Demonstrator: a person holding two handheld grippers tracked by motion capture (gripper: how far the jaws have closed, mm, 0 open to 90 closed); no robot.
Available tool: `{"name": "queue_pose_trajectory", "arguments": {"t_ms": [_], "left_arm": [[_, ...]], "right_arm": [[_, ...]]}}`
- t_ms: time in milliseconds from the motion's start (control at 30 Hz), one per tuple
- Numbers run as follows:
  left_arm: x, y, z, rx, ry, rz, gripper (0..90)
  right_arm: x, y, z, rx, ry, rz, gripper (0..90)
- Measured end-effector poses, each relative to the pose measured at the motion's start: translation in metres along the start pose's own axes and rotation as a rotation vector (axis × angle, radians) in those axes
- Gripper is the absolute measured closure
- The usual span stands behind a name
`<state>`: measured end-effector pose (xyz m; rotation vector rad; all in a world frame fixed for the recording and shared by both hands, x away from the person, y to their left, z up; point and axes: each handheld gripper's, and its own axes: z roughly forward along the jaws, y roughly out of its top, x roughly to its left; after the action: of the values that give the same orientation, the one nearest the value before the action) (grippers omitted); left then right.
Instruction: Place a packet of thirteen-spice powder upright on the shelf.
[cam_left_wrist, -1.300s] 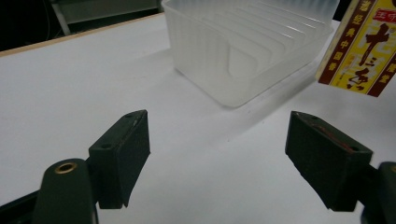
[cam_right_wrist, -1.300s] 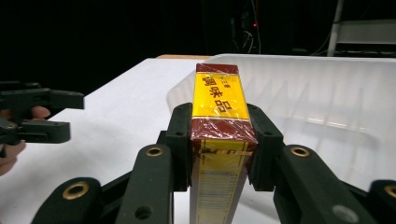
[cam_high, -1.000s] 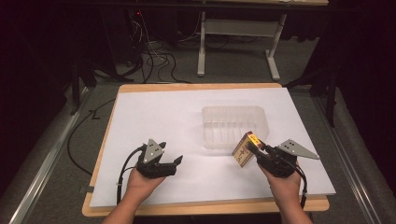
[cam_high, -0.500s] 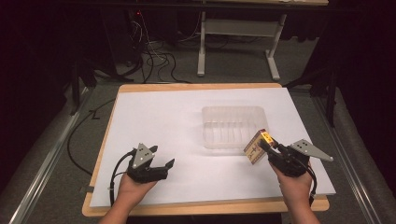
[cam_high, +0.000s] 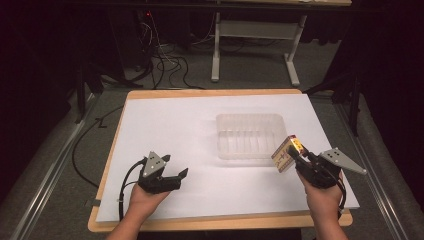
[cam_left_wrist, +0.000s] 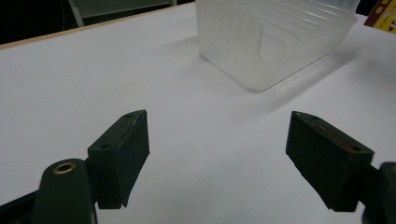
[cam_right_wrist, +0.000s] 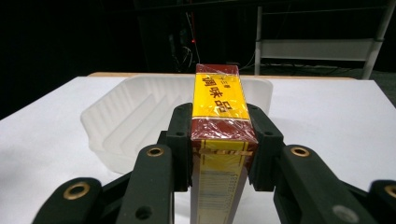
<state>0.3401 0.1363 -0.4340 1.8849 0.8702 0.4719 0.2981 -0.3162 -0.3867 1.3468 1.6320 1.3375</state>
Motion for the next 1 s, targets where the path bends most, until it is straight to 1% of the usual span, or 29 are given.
{"name": "queue_pose_trajectory", "arguments": {"t_ms": [100,200,433,567,667,767,1000], "left_arm": [[0.0,0.0,0.001,0.004,-0.003,0.003,22.1],[0.0,0.0,0.002,0.003,0.0,0.001,22.1],[0.0,-0.001,0.002,-0.002,-0.006,-0.006,22.1],[-0.001,-0.001,0.002,-0.001,-0.009,0.002,22.1],[-0.002,-0.001,0.001,-0.005,-0.011,-0.001,22.1],[-0.001,-0.001,0.0,-0.004,-0.013,0.0,22.1],[-0.001,-0.001,0.001,-0.005,-0.008,0.003,22.1]], "right_arm": [[-0.002,0.004,0.0,-0.014,-0.01,0.003,67.8],[-0.003,0.006,0.002,-0.023,-0.019,0.016,67.8],[-0.006,0.009,0.007,-0.026,-0.039,0.02,67.8],[-0.006,0.012,0.009,-0.029,-0.045,0.023,67.8],[-0.005,0.016,0.011,-0.031,-0.051,0.012,67.8],[-0.007,0.019,0.014,-0.029,-0.052,0.023,67.8],[-0.009,0.026,0.021,-0.029,-0.068,0.019,67.8]]}}
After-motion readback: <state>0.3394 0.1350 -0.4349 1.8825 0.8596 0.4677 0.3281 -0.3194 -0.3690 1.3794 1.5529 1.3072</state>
